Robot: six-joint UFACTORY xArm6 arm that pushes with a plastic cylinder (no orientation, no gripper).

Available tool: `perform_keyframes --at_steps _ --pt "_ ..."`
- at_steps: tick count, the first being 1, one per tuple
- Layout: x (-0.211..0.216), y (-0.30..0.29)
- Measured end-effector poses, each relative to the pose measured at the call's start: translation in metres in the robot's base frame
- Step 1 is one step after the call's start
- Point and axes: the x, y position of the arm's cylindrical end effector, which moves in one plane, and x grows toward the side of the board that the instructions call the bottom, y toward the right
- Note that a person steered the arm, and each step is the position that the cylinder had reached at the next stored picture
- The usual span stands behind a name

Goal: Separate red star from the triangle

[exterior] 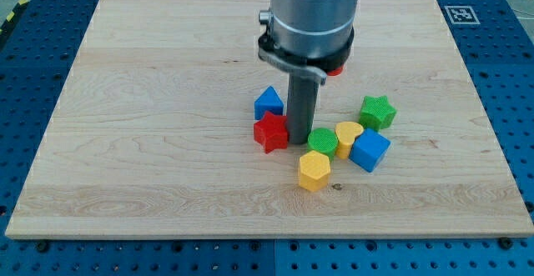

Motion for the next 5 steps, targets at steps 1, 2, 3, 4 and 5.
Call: perform_keyframes --at_steps 1,2,3,4,5 --pt "0.004 -0.027" --pt "0.001 -0.078" --pt "0.001 -0.114" --pt "0.012 -0.117" --pt "0.004 -0.137"
